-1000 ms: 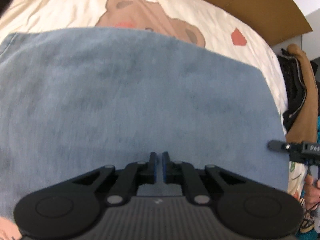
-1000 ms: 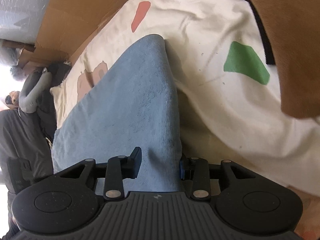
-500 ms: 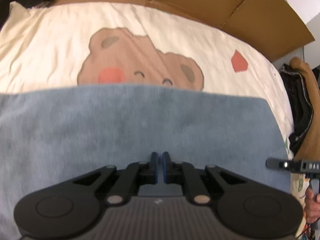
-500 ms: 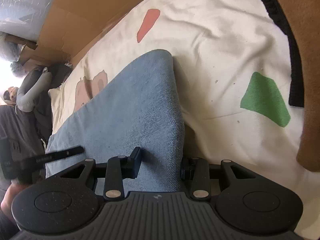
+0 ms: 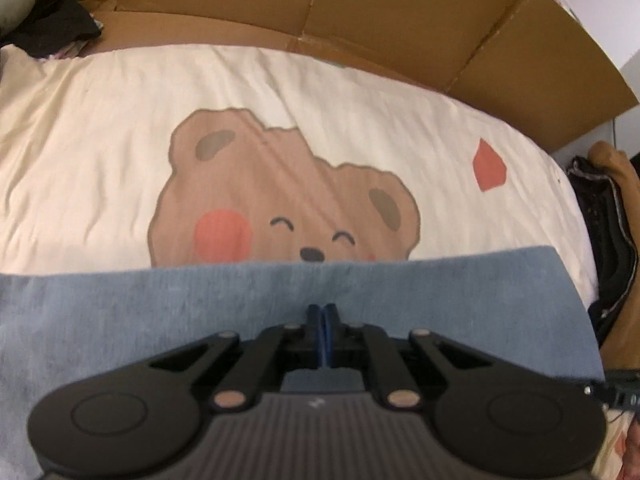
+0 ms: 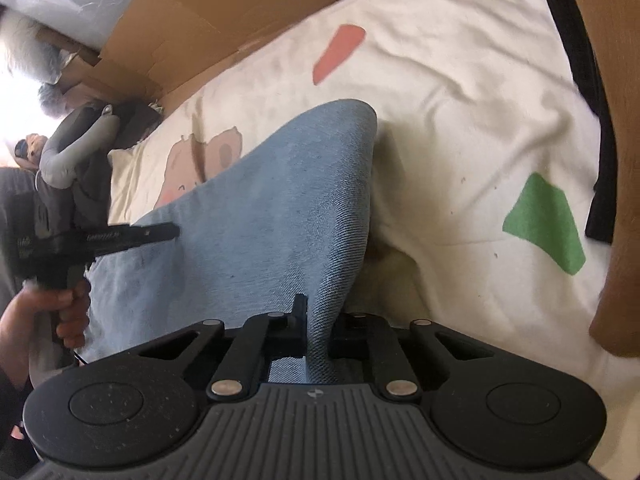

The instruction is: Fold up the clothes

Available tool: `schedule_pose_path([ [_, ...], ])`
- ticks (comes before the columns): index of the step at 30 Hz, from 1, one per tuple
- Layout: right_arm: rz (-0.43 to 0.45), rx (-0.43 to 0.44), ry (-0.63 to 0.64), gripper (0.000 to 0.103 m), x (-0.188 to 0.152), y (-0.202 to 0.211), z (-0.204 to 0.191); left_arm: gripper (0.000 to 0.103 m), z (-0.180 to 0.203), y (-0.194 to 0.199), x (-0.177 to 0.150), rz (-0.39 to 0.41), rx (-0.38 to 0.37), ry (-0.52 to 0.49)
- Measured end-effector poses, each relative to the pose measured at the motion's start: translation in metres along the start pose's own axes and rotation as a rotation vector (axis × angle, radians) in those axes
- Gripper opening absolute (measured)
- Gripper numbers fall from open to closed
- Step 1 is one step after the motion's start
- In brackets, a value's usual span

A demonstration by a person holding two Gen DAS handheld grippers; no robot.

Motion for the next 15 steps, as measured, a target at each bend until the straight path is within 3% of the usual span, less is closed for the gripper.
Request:
schedule_pose_path([
  [15,-0.027,-0.108,0.073,0.006,0.012,0.014,-0.025,0.003,0.002,0.002,-0.019,-0.038,0.002,-0.038],
])
Point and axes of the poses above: each gripper's, at about its wrist camera, not at the fingertips, and y roughly against the way its jaws point, z to its right, x to its top, the point moved 10 cm from there along -y, roughly the way its jaws point, and after that the axes turned 15 degrees about y, right-handed, at the moved point
